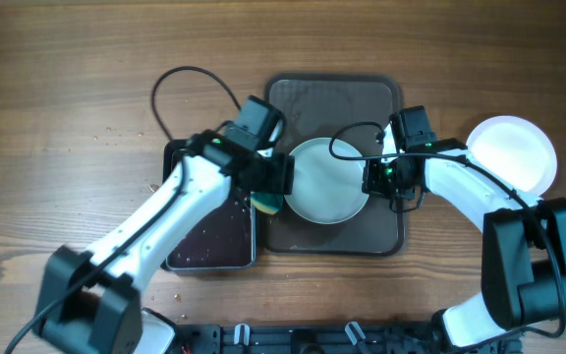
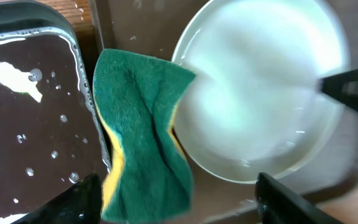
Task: Clean dirty plates on tray and stack at the side
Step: 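Return the sponge to the small dark tray with the left gripper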
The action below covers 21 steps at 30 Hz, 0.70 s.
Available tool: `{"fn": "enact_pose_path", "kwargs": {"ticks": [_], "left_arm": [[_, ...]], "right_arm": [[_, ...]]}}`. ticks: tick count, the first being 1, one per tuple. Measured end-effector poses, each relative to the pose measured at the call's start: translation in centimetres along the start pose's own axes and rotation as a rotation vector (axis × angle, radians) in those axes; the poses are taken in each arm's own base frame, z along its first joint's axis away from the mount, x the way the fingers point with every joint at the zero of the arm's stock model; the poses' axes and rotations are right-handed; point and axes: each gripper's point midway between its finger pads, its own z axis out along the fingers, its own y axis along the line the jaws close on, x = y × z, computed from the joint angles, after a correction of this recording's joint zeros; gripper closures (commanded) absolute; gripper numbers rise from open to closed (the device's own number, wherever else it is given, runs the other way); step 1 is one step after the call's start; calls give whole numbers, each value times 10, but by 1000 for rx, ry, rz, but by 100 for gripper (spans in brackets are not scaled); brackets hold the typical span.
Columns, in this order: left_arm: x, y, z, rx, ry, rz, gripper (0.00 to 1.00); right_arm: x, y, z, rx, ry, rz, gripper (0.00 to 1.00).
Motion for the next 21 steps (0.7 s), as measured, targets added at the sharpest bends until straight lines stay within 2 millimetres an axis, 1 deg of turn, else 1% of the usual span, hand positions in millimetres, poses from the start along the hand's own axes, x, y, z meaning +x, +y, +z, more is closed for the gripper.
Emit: {"fn": "enact_pose_path", "kwargs": {"ticks": [1, 3, 5, 7, 8, 10, 15, 18, 21], "left_arm": [[1, 2, 5, -20, 6, 0, 43], [2, 9, 18, -61, 25, 0, 48], [5, 16, 32, -98, 53, -4, 62], [8, 21, 43, -119, 76, -9, 82], [9, 23, 46, -130, 83, -10, 88], [8, 25, 47, -140, 82, -13, 96], [6, 24, 46, -128, 76, -15, 96], [11, 21, 45, -116, 98, -15, 96], [10, 20, 39, -111, 108, -33, 96]], "right_arm": [[0, 0, 0, 0, 0, 0, 96], [0, 0, 0, 0, 0, 0, 96], [0, 0, 0, 0, 0, 0, 96], [0, 0, 0, 0, 0, 0, 95], [0, 0, 0, 0, 0, 0, 96], [0, 0, 0, 0, 0, 0, 96], [0, 0, 0, 0, 0, 0, 96], [0, 0, 0, 1, 1, 0, 96], [0, 0, 0, 0, 1, 0, 96]]}}
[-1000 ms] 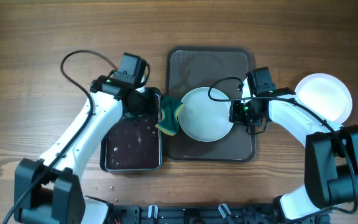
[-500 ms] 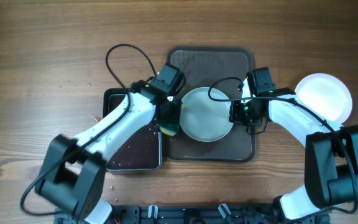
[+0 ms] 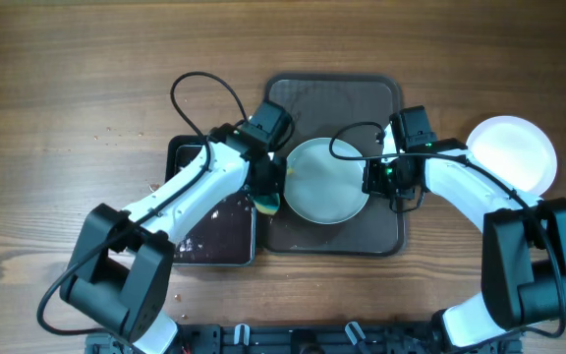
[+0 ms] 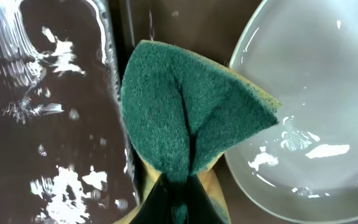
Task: Clean dirty plates on tray and stack at the side
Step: 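Return the sponge to the small dark tray with the left gripper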
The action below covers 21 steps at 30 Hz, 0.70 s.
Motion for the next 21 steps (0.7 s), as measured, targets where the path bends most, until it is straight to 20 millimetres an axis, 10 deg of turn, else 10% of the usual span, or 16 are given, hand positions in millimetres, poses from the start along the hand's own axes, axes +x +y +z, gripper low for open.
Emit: {"fn": "enact_pose_path", "kwargs": {"ticks": [10, 21], "left_arm": [[-12, 37, -78, 18, -103, -138, 96], [11, 102, -33, -100, -63, -285, 96]], "right_arm": [[0, 0, 0, 0, 0, 0, 96], [0, 0, 0, 0, 0, 0, 96]]}}
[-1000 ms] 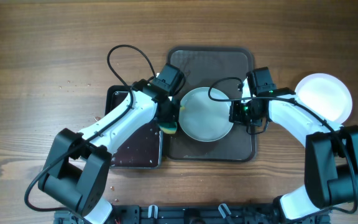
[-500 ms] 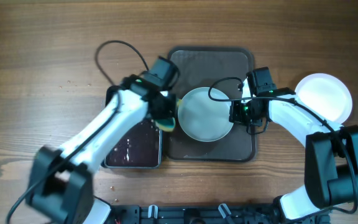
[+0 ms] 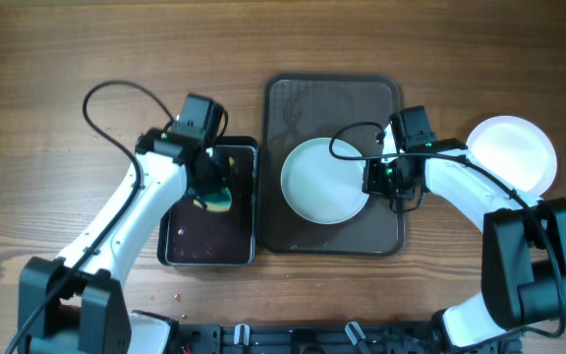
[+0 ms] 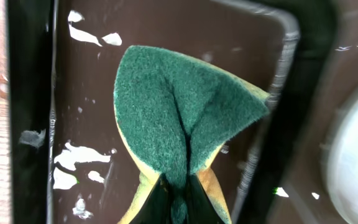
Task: Clean dirty plates on tray and stack at the side
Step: 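Return the sponge to the small dark tray with the left gripper, then lift the plate with the right gripper and swing it over the sponge tray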
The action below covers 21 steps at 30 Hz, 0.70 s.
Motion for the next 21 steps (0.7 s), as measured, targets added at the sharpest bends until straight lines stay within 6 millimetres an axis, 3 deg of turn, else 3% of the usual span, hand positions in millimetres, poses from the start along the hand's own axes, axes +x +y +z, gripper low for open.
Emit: {"fn": "enact_pose_path", "kwargs": {"ticks": [4, 8, 10, 13, 21], "left_arm": [[10, 10, 22, -8, 7, -26, 89], [9, 10, 27, 0, -8, -32, 90], [7, 9, 27, 4, -16, -32, 71], [6, 8, 27, 5, -18, -35, 55], [11, 2, 26, 42, 8, -42, 47]], "right_arm": [[0, 0, 0, 0, 0, 0, 96], [0, 0, 0, 0, 0, 0, 96], [0, 0, 0, 0, 0, 0, 95], [-1, 0, 0, -2, -5, -2, 95], [-6, 2, 0, -8, -23, -16, 96]]}}
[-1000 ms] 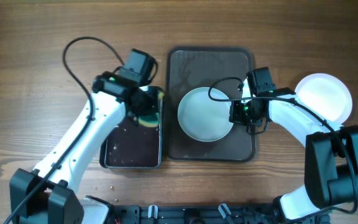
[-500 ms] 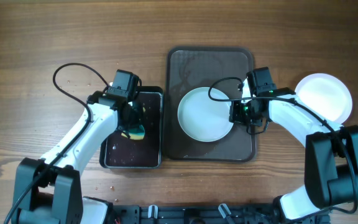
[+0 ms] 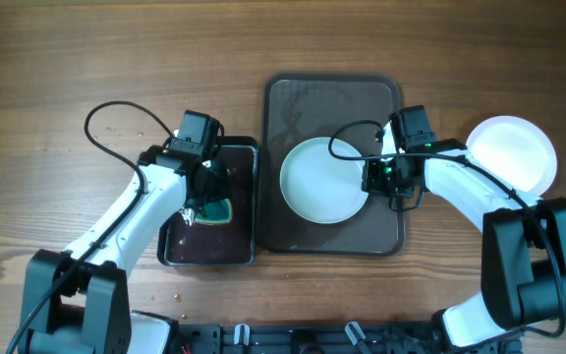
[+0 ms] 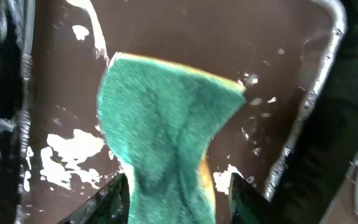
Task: Clean dirty plates on tray and stack at the side
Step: 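Lift the plate with the right gripper and swing it over the sponge tray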
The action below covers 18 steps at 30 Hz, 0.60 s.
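A green and yellow sponge (image 3: pixel 212 208) (image 4: pixel 166 130) lies in the small dark water tray (image 3: pixel 170 258) on the left. My left gripper (image 3: pixel 204 200) (image 4: pixel 178 202) hangs over it, open, one finger on each side of the sponge with a gap to it. A white plate (image 3: pixel 324 182) sits on the brown serving tray (image 3: pixel 332 98); a sliver of the plate also shows in the left wrist view. My right gripper (image 3: pixel 373 179) is at the plate's right rim and looks shut on it.
Another white plate (image 3: pixel 512 154) rests on the wooden table to the right of the brown tray. Water patches shine on the small tray's floor (image 4: pixel 67 155). Crumbs are scattered on the wood at the far left. Cables loop above both arms.
My left gripper has opened and the sponge now lies loose on the wet floor of the small tray. The right gripper and the plate have not moved.
The sponge first lay at the plate's left edge between my open left fingers. Then the fingers were shut on it there. Then it was held over the small water tray. Now it is let go in that tray. My right gripper stayed at the plate's rim throughout.
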Available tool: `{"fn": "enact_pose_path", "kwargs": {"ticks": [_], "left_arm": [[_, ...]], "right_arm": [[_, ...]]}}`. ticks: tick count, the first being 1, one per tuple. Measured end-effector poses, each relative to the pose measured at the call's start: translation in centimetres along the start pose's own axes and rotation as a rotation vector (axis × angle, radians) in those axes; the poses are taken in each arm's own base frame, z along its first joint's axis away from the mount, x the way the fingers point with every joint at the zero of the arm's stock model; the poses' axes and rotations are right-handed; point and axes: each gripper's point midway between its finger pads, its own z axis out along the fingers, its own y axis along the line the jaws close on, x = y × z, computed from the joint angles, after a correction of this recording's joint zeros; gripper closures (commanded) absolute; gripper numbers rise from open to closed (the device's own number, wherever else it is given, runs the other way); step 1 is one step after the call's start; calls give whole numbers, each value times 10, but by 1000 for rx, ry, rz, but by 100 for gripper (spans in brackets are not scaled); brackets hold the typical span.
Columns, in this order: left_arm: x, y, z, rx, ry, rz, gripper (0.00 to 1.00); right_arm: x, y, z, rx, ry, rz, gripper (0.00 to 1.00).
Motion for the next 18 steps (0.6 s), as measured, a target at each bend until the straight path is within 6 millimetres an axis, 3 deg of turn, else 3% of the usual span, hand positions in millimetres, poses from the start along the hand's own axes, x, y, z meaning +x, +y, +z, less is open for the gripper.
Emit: {"fn": "enact_pose_path", "kwargs": {"ticks": [4, 7, 10, 14, 16, 18], "left_arm": [[4, -6, -7, 35, 22, 0, 34], [0, -9, -21, 63, 1, -7, 27], [-8, -4, -36, 80, -38, -36, 27], [-15, 17, -44, 65, -47, -106, 37], [-11, 27, -43, 48, -26, -134, 35], [-8, 34, -44, 41, -6, -148, 27]], "right_arm": [[5, -2, -8, 17, 5, -8, 96], [6, -2, -26, 39, -21, -30, 96], [7, -1, -46, 54, -53, -59, 96], [7, 5, -65, 45, -92, -83, 96], [9, 6, -70, 44, -94, -90, 96], [16, 9, -75, 53, -62, -106, 96]]}}
